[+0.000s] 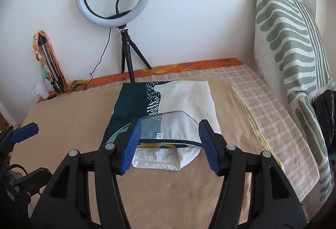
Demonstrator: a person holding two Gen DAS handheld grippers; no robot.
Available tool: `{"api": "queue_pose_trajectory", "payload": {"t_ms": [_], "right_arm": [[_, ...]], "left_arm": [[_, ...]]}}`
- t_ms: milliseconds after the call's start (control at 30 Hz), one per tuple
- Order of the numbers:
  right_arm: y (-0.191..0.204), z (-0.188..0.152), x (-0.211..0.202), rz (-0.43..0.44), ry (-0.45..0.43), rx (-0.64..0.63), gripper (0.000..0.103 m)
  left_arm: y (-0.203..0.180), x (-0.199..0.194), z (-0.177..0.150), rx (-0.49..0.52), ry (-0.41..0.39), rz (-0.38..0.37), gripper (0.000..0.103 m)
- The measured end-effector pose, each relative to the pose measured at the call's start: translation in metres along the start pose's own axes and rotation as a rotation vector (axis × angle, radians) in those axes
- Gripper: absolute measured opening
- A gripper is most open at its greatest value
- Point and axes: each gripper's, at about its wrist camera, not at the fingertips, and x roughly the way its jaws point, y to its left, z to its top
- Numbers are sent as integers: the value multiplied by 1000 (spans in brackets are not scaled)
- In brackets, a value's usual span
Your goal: Fold small clothes
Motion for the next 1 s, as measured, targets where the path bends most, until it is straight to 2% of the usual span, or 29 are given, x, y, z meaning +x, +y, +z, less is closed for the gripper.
{"api": "queue_pose_trajectory", "payload": {"t_ms": [133, 167, 267, 533, 633, 733, 833, 1000], "right_arm": [[8, -12, -5, -19, -8, 1, 62], [10, -14, -5, -29, -11, -4, 71], [17, -24, -9, -34, -38, -9, 84], [20, -36, -4, -42, -36, 40, 87], [22, -40, -3, -58, -60, 45, 96], [27, -43, 0, -71, -77, 32, 97], [34, -43, 4, -74, -71, -2, 103], [37, -47, 5, -84, -74, -8, 103]], "left_arm": [[-2, -10, -11, 17, -9, 4, 100], [-2, -11, -13, 21, -11, 7, 102], [-2, -11, -20, 26, 3, 20, 103], [6, -11, -42, 3, 33, 65, 103], [10, -8, -50, -18, 49, 68, 103], [10, -3, -53, -2, 88, 87, 103], [8, -6, -56, 24, 76, 121, 103], [11, -10, -56, 10, 69, 126, 103]]}}
